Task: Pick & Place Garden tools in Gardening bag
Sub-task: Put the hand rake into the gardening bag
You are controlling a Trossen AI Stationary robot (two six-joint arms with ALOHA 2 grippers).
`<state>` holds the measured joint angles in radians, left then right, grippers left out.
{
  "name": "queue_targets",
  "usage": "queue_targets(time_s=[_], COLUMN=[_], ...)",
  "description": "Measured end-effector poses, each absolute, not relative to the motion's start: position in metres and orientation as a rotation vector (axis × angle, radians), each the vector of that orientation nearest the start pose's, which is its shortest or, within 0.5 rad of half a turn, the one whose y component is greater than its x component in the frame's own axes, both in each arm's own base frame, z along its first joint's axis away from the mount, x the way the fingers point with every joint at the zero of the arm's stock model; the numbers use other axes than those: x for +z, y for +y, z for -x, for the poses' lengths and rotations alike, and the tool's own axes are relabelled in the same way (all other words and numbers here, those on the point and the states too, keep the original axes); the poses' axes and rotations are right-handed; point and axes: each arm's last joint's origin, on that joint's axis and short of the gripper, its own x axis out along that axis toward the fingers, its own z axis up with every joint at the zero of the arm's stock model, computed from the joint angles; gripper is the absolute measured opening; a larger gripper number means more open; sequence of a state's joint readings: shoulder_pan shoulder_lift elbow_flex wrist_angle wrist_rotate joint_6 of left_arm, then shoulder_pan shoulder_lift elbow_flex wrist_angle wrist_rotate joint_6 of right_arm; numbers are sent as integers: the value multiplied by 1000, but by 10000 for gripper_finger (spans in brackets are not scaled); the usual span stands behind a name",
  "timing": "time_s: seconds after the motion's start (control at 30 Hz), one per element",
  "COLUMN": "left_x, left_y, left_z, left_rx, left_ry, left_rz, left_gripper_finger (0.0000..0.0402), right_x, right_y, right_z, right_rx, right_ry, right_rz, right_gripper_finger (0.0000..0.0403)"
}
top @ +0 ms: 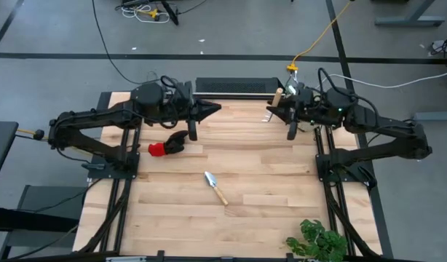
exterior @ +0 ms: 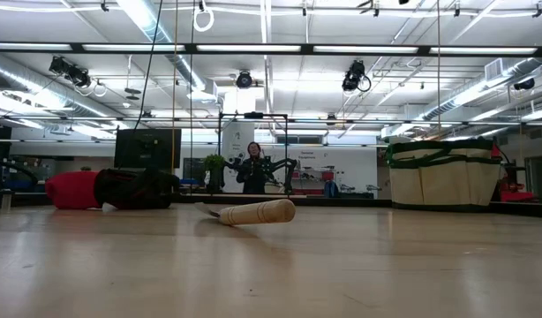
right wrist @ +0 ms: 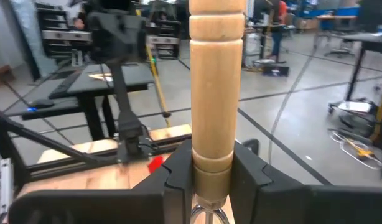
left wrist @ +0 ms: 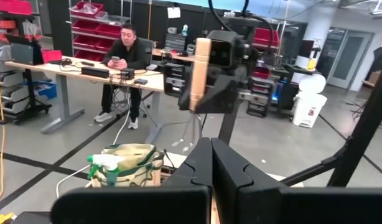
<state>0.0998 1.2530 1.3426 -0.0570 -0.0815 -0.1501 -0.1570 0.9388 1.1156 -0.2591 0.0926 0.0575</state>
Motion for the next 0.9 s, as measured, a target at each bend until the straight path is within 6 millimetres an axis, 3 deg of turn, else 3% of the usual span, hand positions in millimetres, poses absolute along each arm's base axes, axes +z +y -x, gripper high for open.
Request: queue_targets(time_s=[0.33, 0.9], left_x=[439, 439], left_y=[14, 14], left_z=[-272, -272], left_rx=[156, 156], left_ry=[-45, -45], left_rz=[149, 146], left_gripper_finger=[1, 1], right_x=[412, 408], right_y=[-31, -28], right_z=[-152, -102], right_rx=[-373, -560], right_ry=[119, 172], right_rz=[-93, -96], right_gripper_finger=[70, 70])
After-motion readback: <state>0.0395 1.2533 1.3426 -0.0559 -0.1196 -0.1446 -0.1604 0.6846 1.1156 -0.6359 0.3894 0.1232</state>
